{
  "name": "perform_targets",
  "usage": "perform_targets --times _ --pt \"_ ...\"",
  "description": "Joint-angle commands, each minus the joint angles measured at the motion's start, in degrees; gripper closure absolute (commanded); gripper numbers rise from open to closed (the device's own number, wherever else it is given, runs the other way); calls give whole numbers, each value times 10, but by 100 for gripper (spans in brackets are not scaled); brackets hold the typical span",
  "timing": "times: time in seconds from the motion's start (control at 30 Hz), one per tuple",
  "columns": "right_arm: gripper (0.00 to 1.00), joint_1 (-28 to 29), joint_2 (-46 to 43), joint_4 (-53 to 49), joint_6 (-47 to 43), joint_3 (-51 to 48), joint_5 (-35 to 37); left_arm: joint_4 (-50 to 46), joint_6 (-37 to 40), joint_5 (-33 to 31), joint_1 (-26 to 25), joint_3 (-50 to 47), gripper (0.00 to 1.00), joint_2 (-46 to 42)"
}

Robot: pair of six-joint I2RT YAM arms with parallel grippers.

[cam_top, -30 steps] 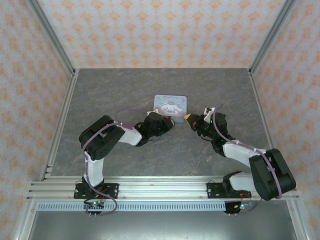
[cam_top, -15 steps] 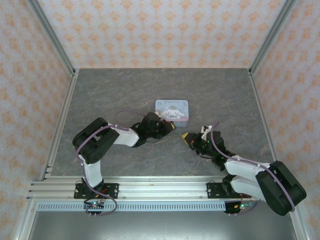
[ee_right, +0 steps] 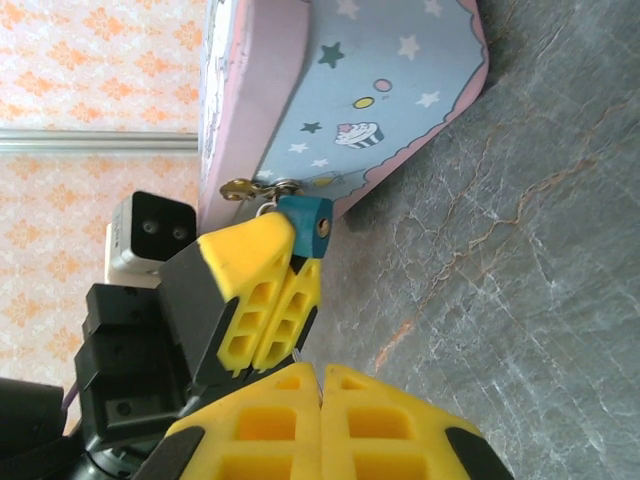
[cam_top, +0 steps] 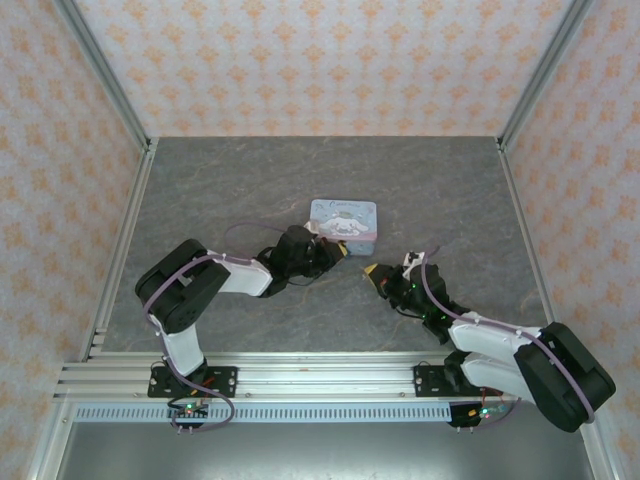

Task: Unlock a padlock with a key

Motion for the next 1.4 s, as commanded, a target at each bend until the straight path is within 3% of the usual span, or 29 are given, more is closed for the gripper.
perform_targets --times 0.0,0.87,1.37 --pt "100 4 13 45 7 -9 21 11 6 11 5 -2 100 -24" --pt "100 4 173 180 53 28 7 55 -23 38 6 -4 100 -50" --pt "100 4 154 190 76 30 33 75 -55 41 8 -4 100 -50"
